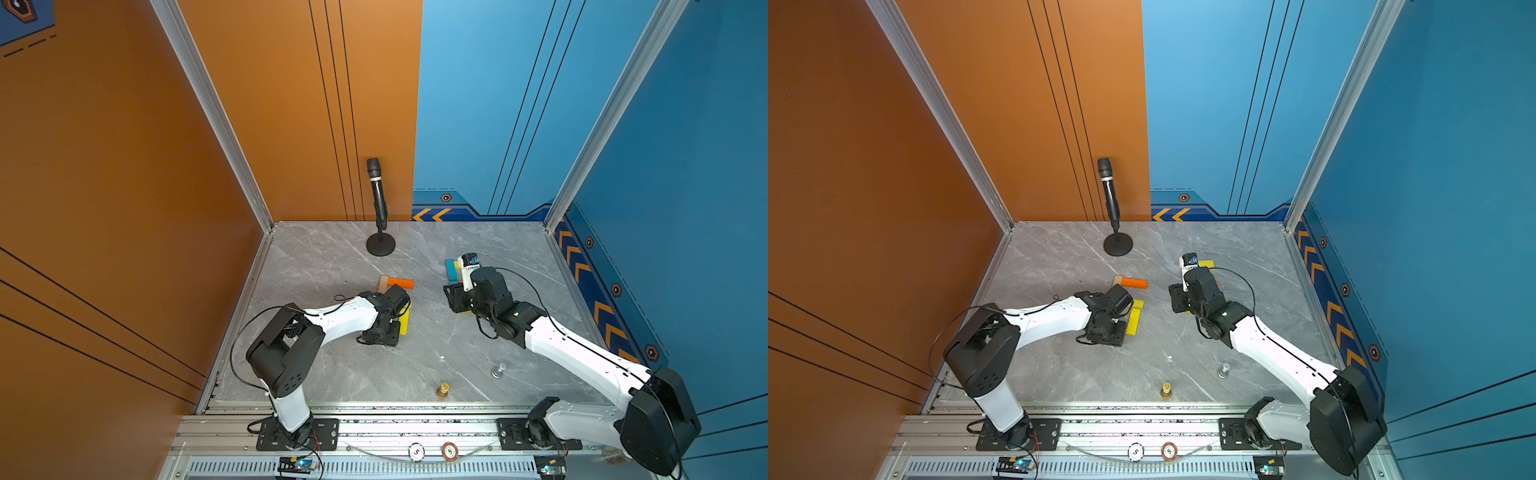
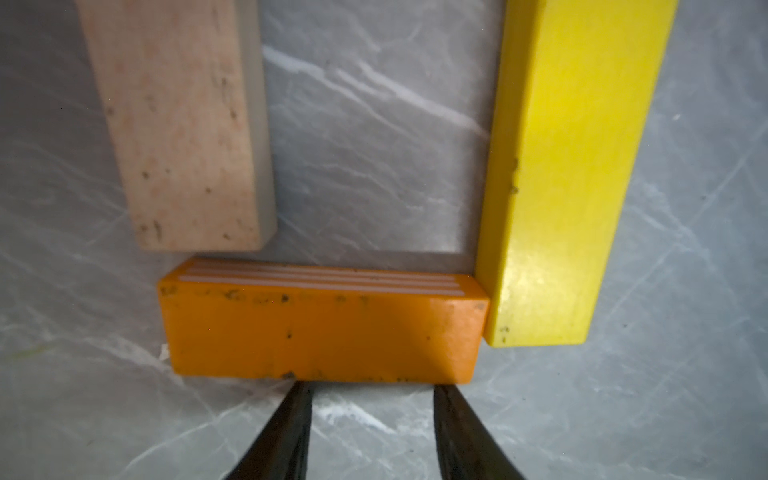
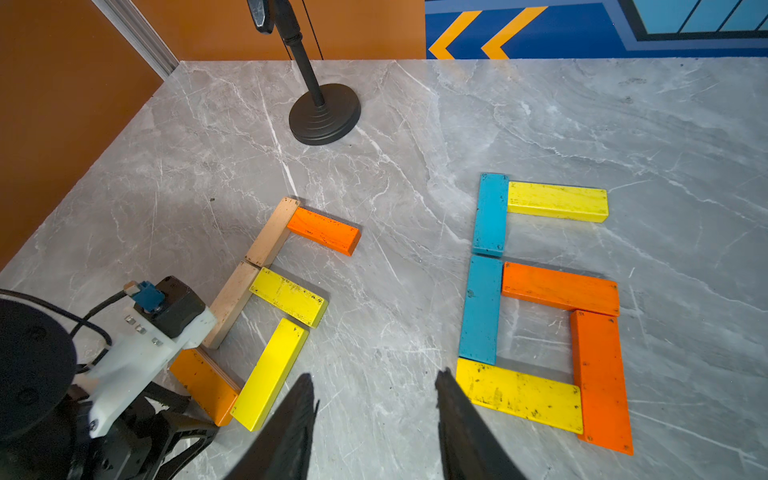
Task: Assemble the number 6 with building blocks
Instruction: Assemble the building block at the center of the board.
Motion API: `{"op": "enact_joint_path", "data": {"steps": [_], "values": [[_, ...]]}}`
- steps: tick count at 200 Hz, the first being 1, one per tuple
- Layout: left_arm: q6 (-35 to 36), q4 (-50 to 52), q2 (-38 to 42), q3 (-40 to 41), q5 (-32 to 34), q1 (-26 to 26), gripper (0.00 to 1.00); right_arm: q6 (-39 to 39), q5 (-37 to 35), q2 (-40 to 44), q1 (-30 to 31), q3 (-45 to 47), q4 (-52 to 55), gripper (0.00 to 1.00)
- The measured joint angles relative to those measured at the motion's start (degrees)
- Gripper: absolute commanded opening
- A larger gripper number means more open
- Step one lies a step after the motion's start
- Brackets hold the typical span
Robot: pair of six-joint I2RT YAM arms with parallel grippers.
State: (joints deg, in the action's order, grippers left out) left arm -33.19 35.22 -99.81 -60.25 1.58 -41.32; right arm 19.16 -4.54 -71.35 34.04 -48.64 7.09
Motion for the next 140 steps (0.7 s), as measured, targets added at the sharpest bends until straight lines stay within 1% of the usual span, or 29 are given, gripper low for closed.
{"op": "enact_joint_path", "data": {"steps": [57, 107, 140], "values": [[2.1, -1.6, -0.1, 0.0, -0.1, 0.2, 0.46, 0.0, 0.4, 0.0, 0.0, 0.0, 0.0, 0.48], [3.4, -2.1, 0.0, 0.1, -0.5, 0.7, 0.47, 0.0, 1.0, 0.0, 0.0, 0.0, 0.0, 0.48], [3.7, -2.7, 1.9, 2.4, -0.7, 1.1, 0.47, 0.0, 1.3, -0.4, 0.0, 0.0, -0.1, 0.48]]}}
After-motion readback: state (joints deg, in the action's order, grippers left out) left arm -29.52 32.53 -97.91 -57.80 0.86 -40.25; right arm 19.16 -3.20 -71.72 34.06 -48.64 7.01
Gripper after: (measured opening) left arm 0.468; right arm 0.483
